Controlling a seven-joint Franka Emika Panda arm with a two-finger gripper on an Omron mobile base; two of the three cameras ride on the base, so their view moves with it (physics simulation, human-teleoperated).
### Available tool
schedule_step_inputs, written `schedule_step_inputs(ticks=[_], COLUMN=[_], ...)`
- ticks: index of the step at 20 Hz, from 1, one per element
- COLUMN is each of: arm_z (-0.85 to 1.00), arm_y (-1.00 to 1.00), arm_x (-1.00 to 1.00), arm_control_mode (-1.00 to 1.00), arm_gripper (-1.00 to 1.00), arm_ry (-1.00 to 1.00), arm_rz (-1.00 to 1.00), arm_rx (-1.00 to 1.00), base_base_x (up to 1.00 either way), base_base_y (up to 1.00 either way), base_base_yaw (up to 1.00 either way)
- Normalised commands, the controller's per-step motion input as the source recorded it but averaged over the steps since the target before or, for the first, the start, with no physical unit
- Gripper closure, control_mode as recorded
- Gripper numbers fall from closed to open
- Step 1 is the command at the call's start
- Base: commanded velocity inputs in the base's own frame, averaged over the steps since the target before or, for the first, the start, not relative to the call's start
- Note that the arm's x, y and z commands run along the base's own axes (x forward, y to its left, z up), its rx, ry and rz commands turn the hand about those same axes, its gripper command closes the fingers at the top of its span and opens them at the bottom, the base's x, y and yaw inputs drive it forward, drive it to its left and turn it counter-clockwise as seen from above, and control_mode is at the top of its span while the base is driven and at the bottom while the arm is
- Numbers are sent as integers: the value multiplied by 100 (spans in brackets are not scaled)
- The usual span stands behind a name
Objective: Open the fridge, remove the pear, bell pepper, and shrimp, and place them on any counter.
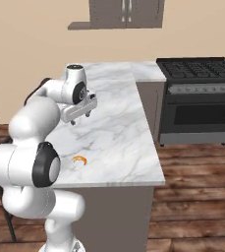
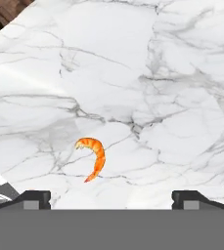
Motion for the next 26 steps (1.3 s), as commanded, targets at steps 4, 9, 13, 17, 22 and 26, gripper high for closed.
schedule_step_inputs(ticks=[4,9,13,17,22,26], arm_z=[-11,4,4,15,65,99], arm_y=[0,-11,-14,-25,-24,-6], arm_x=[-3,-61,-99,-80,-80,-65], arm_control_mode=[-100,-100,-100,-100,-100,-100], arm_gripper=[-100,-100,-100,-100,-100,-100], arm_ry=[0,-8,-42,-18,-6,0], arm_rz=[-7,-3,-25,-48,-53,-45], arm_rx=[-3,0,8,30,26,19], base_base_x=[0,0,0,0,0,0], base_base_y=[0,0,0,0,0,0], base_base_yaw=[0,0,0,0,0,0])
